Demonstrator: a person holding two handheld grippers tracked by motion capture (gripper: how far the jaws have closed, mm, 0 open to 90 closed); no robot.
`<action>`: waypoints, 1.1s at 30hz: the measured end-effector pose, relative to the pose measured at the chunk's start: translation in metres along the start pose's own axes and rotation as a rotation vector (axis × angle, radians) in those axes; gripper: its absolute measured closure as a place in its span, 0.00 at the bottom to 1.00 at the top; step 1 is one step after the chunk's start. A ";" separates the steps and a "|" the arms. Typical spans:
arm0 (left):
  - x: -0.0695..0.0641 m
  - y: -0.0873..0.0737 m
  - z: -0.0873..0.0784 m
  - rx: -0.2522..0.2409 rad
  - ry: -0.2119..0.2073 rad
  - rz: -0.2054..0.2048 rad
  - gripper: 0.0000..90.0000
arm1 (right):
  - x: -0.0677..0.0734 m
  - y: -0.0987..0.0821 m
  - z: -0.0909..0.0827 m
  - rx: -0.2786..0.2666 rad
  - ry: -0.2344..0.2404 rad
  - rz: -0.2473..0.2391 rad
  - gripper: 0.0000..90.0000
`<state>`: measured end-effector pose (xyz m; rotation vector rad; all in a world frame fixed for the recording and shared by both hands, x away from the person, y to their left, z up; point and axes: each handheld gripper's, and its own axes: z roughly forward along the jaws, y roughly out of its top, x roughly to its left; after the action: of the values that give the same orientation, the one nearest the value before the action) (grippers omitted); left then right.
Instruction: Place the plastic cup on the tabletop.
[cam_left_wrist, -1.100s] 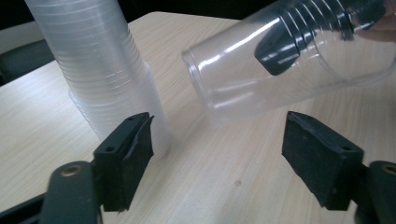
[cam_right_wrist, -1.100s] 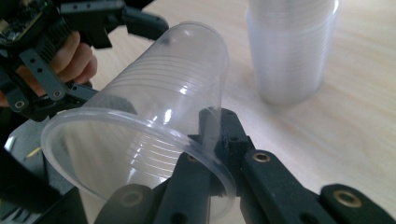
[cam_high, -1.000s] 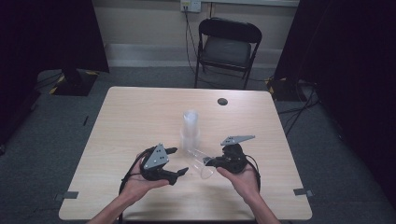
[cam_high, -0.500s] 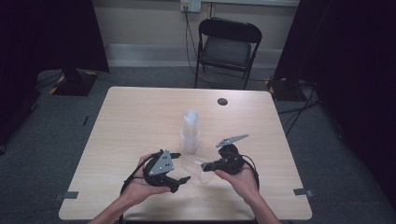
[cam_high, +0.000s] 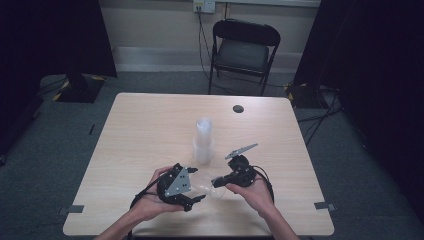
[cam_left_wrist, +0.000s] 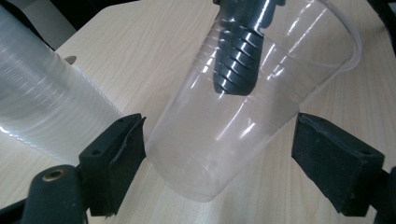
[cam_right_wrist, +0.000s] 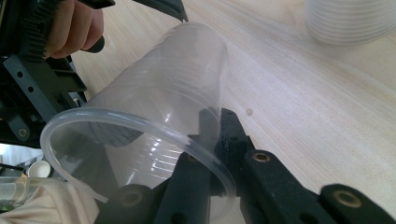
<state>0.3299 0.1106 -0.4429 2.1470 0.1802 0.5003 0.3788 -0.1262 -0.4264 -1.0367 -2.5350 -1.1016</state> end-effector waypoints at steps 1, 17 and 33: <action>-0.001 0.000 0.000 0.002 -0.004 0.005 0.19 | 0.000 0.000 0.001 0.000 0.000 0.001 1.00; -0.016 0.011 0.014 0.006 -0.028 0.102 0.21 | 0.004 0.003 0.010 0.038 0.013 -0.001 1.00; -0.028 0.022 0.022 -0.009 -0.033 0.156 0.28 | 0.006 0.005 0.018 0.070 0.019 0.023 0.99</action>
<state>0.3126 0.0728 -0.4443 2.1695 -0.0086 0.5535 0.3794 -0.1081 -0.4336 -1.0303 -2.5216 -1.0039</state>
